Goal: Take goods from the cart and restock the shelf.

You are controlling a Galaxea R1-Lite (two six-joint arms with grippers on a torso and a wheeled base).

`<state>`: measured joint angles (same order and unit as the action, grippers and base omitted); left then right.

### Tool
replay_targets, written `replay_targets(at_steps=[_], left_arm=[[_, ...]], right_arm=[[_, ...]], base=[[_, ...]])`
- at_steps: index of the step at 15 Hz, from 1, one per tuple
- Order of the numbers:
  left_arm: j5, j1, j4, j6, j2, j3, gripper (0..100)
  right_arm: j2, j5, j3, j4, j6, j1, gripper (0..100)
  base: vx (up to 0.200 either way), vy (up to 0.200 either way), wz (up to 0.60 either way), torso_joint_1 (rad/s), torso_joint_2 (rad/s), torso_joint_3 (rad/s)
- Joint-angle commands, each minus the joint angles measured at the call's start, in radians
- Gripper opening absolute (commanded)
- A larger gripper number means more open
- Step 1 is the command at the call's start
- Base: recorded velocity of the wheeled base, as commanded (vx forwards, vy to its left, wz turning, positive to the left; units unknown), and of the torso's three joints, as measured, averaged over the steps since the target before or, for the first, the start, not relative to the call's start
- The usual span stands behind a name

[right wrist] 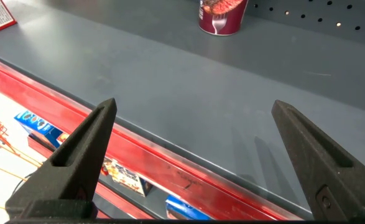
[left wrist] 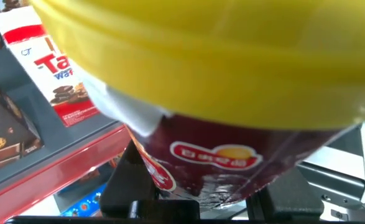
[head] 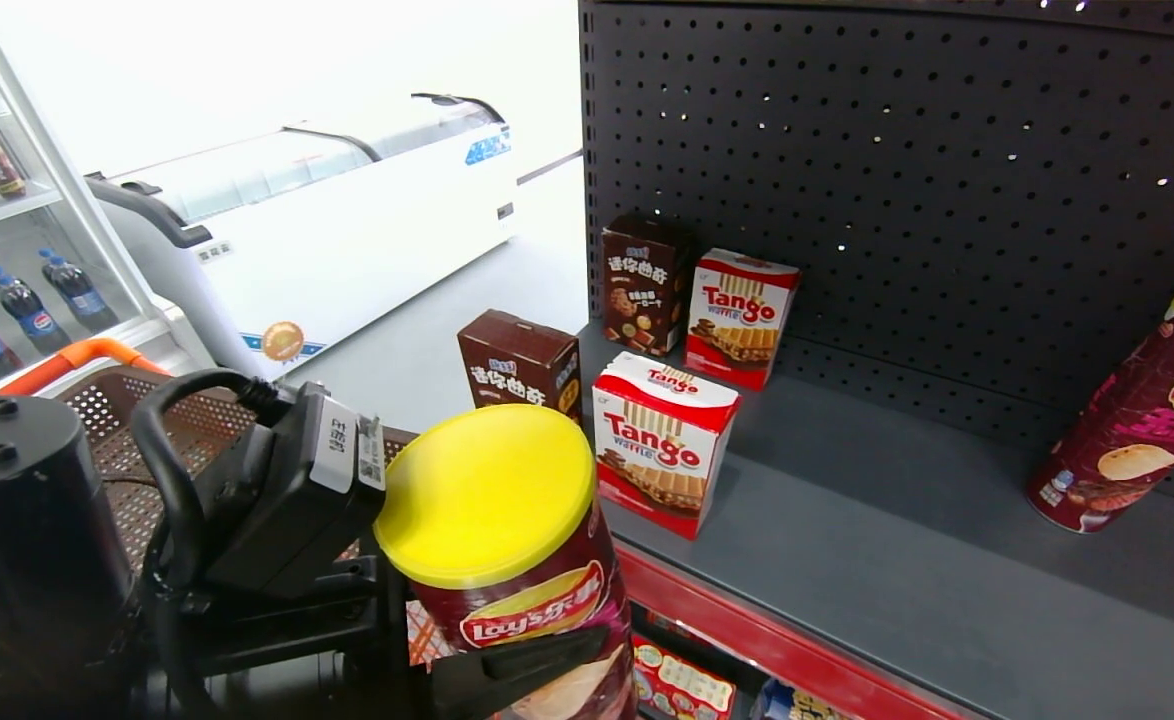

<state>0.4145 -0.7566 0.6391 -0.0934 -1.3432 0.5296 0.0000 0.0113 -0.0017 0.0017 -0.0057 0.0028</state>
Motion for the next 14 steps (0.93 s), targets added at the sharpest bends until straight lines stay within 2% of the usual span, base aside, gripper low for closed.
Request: replay_targets(at_steps=[1,2,6,14], left_arm=[[0.001,-0.017,0.001,0.000,0.002,0.001,0],[0.007,-0.027,0.001,0.000,0.002,0.001,0],[0.092,-0.064,0.002,0.000,0.012,0.003,0],[0.090,-0.059,0.002,0.000,0.010,0.004,0]], right_arm=[[0.000,-0.001,0.000,0.000,0.000,0.000,100],[0.000,-0.001,0.002,0.000,0.000,0.000,100],[0.000,-0.001,0.000,0.000,0.000,0.000,100],[0.000,-0.001,0.000,0.000,0.000,0.000,100]], base=[[0.000,0.000,0.00,0.000,0.00,0.000],[0.000,0.000,0.00,0.000,0.00,0.000],[0.000,0.000,0.00,0.000,0.00,0.000],[0.000,0.000,0.00,0.000,0.00,0.000]])
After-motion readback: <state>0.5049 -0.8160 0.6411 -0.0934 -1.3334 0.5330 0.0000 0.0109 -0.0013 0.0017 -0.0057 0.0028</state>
